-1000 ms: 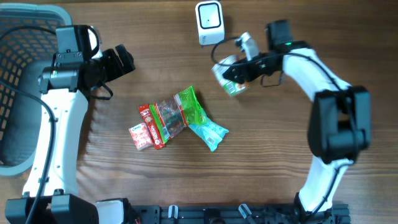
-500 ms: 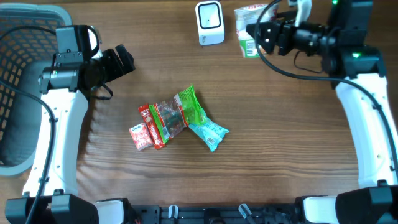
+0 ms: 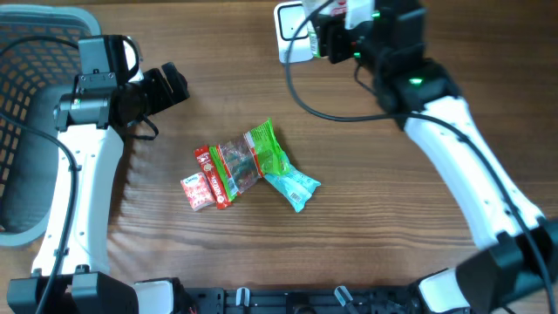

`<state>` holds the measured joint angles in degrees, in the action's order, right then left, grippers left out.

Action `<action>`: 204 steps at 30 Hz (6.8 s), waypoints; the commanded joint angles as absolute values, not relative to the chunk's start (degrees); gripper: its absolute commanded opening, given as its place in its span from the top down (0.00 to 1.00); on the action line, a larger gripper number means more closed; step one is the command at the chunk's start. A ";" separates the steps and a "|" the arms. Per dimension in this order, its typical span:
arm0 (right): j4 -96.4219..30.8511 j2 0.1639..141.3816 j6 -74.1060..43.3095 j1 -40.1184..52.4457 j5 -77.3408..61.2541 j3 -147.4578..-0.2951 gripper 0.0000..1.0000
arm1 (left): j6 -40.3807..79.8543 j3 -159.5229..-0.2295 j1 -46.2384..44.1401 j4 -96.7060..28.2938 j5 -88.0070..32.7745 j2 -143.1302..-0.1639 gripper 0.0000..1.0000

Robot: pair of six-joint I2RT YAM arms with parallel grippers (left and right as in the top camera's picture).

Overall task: Scan the item barcode
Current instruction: 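Carry the noodle cup right and set it down on the table, then grasp the light green snack bag with the right gripper, then lift the green snack bag to the scanner with the right gripper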

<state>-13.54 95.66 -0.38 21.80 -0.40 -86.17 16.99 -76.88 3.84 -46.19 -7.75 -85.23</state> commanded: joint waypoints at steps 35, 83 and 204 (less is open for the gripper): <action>30.87 123.42 31.70 29.93 36.97 -87.79 0.22 | 16.27 -77.21 4.25 -46.06 -7.60 -84.86 0.00; -26.89 94.56 -2.74 32.80 -16.51 -61.98 0.11 | 16.27 -77.21 4.25 -46.04 -7.60 -84.86 0.00; -58.81 84.64 -7.70 14.13 -15.14 -97.38 0.96 | 16.27 -77.21 4.25 -46.06 -7.60 -84.86 0.00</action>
<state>-56.29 78.83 -11.09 12.78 -21.39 -86.08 16.99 -76.88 3.84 -46.17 -7.70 -85.23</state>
